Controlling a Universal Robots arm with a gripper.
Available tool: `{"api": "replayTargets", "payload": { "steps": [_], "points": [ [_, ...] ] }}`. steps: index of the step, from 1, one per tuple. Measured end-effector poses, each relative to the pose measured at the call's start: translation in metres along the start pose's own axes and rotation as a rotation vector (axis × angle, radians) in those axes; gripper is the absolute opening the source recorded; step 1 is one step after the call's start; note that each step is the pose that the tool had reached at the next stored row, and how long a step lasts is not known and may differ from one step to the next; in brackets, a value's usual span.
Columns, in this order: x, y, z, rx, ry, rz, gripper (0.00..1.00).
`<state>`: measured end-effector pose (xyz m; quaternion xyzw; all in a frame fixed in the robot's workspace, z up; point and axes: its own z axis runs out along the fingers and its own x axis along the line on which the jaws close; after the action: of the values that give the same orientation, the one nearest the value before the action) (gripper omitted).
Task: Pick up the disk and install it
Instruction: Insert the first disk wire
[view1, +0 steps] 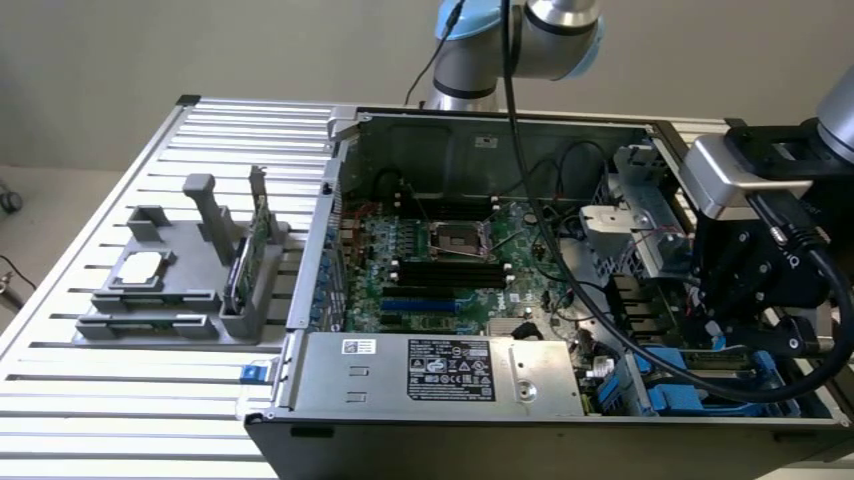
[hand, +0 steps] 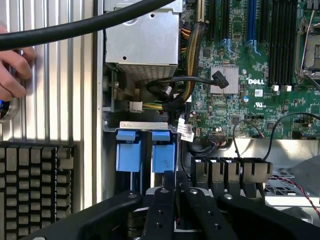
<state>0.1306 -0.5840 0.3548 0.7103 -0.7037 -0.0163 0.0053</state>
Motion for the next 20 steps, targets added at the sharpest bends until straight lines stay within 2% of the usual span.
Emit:
{"api": "replayTargets", "payload": {
  "steps": [2, 12, 13, 17, 19, 20],
  "points": [
    [0.000, 0.0000, 0.0002, 0.0001, -0.0004, 0.007, 0.11],
    [0.000, -0.0011, -0.0021, 0.0004, -0.0005, 0.029, 0.12],
    [0.000, -0.0011, -0.0031, 0.0005, -0.0007, 0.035, 0.18],
    [0.000, -0.0009, -0.0113, 0.0010, -0.0019, 0.068, 0.18],
    [-0.001, -0.0007, -0.0163, 0.0013, -0.0025, 0.085, 0.26],
    [-0.001, -0.0006, -0.0192, 0.0014, -0.0028, 0.096, 0.26]
  ]
}}
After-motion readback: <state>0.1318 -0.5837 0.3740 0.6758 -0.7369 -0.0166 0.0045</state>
